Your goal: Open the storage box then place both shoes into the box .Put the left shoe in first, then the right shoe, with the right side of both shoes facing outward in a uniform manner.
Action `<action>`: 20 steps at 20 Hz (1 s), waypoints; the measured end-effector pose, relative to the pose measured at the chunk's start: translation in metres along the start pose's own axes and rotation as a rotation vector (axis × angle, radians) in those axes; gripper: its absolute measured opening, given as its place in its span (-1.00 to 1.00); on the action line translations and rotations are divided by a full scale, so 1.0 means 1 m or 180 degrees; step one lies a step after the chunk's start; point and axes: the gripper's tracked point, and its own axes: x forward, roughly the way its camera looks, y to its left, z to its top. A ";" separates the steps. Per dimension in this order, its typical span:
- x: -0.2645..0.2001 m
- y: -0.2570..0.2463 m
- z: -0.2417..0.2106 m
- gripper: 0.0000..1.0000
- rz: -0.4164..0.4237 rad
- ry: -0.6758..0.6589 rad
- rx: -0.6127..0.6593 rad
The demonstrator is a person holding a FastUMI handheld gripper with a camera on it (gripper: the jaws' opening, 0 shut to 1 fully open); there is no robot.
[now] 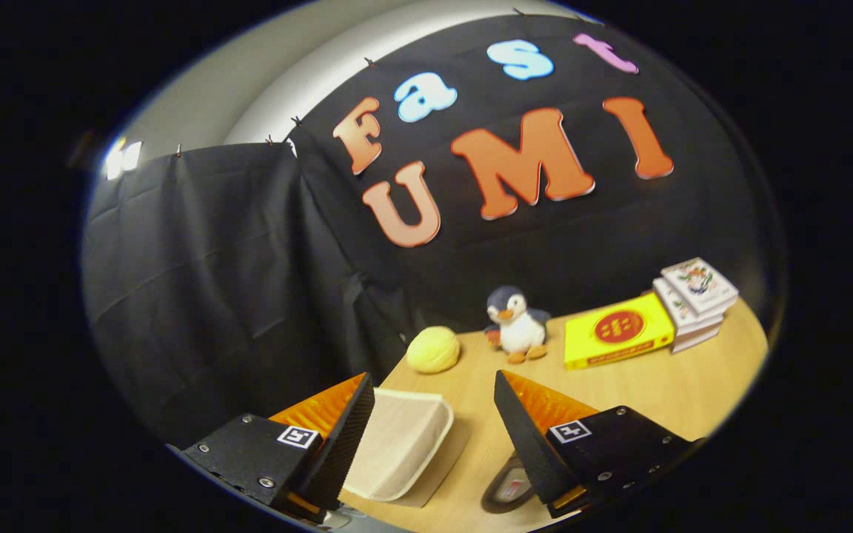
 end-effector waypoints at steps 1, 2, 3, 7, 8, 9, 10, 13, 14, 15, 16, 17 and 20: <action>0.009 0.004 -0.015 0.95 0.0067 0.0175 0.0108; 0.017 0.007 -0.028 0.95 0.0110 0.0329 0.0203; 0.025 0.009 -0.041 0.95 0.0148 0.0461 0.0268; 0.043 0.023 -0.090 0.94 0.0277 0.0940 0.0318; 0.046 0.024 -0.101 0.95 0.0314 0.1078 0.0338; 0.050 0.026 -0.112 0.95 0.0352 0.1199 0.0379; 0.056 0.028 -0.125 0.95 0.0382 0.1305 0.0429; 0.071 0.024 -0.155 0.96 0.0410 0.1533 0.0597; 0.076 0.023 -0.161 0.95 0.0428 0.1595 0.0642; 0.080 0.021 -0.164 0.95 0.0432 0.1632 0.0688; 0.082 0.022 -0.169 0.94 0.0460 0.1670 0.0726; 0.085 0.020 -0.173 0.94 0.0464 0.1709 0.0764; 0.093 0.020 -0.187 0.94 0.0533 0.1830 0.0871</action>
